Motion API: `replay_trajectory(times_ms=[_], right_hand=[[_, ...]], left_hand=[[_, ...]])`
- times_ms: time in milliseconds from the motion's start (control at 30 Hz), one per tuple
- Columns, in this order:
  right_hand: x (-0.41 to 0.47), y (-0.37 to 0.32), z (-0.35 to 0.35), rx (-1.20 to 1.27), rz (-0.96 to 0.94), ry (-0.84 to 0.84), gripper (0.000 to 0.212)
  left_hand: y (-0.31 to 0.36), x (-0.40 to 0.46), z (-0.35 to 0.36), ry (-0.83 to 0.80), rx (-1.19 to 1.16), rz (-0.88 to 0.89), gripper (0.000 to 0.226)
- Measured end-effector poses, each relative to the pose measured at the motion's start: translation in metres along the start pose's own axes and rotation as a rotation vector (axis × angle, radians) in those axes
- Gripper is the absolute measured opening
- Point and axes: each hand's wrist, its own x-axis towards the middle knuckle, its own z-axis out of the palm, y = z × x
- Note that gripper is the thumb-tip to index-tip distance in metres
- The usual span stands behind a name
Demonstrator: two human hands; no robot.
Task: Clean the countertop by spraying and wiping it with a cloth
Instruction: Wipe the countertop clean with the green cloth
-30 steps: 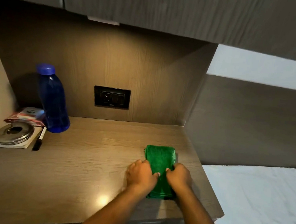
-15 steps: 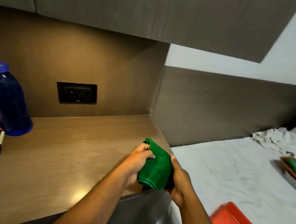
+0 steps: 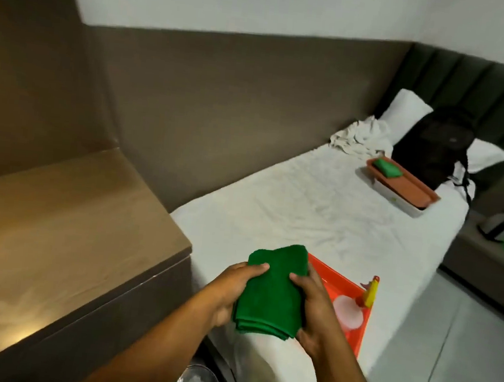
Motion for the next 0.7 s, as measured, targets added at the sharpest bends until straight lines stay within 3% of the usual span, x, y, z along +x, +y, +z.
replay_trajectory(times_ms=[67, 200, 400, 467, 600, 700], right_hand=[[0.021, 0.001, -0.042, -0.086, 0.025, 0.063, 0.054], [0.083, 0.009, -0.128, -0.245, 0.094, 0.161, 0.065], [0.189, 0.044, -0.221, -0.173, 0.084, 0.371, 0.067], [0.213, 0.065, -0.239, -0.198, 0.154, 0.406, 0.059], [0.227, 0.096, -0.245, -0.458, 0.294, 0.457, 0.05], [0.223, 0.097, -0.237, -0.593, 0.275, 0.536, 0.045]], left_hand=[[-0.015, 0.036, 0.025, 0.063, 0.051, 0.011, 0.034], [-0.037, 0.122, 0.062, 0.116, 0.256, -0.045, 0.053], [-0.074, 0.259, 0.08, 0.171, 0.436, -0.109, 0.059], [-0.091, 0.286, 0.072, 0.159, 0.627, -0.157, 0.052], [-0.13, 0.294, 0.056, 0.085, 1.237, -0.255, 0.034], [-0.143, 0.289, 0.052, 0.104, 1.327, -0.227, 0.031]])
